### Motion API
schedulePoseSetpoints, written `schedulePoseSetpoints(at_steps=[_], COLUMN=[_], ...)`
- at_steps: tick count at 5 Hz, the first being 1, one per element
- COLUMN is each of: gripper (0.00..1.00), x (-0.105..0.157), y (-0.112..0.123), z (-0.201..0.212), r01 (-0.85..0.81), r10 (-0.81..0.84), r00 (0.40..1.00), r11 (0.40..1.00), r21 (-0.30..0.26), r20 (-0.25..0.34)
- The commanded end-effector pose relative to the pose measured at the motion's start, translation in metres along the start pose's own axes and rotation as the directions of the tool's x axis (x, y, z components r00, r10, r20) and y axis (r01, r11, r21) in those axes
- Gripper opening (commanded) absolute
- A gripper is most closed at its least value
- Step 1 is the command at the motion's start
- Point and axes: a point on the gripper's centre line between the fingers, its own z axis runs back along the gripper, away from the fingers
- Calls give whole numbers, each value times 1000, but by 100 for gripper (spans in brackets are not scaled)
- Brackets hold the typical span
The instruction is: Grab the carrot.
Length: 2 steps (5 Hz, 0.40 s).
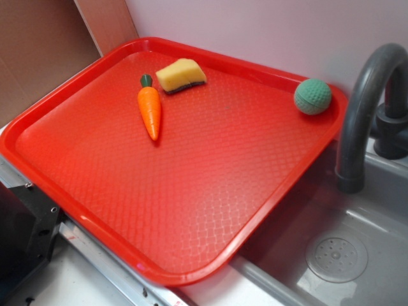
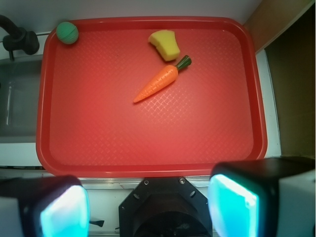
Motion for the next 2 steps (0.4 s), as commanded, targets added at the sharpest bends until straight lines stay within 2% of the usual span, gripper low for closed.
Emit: schedulePoseSetpoints(at_steps=[1, 2], gripper=[100, 100], x=[0, 15], y=[0, 12], z=[0, 0], r01=[0, -120], r10=[0, 118], r00=[1000, 992], r11=[1000, 993], r21=[0, -24], r20=[0, -51])
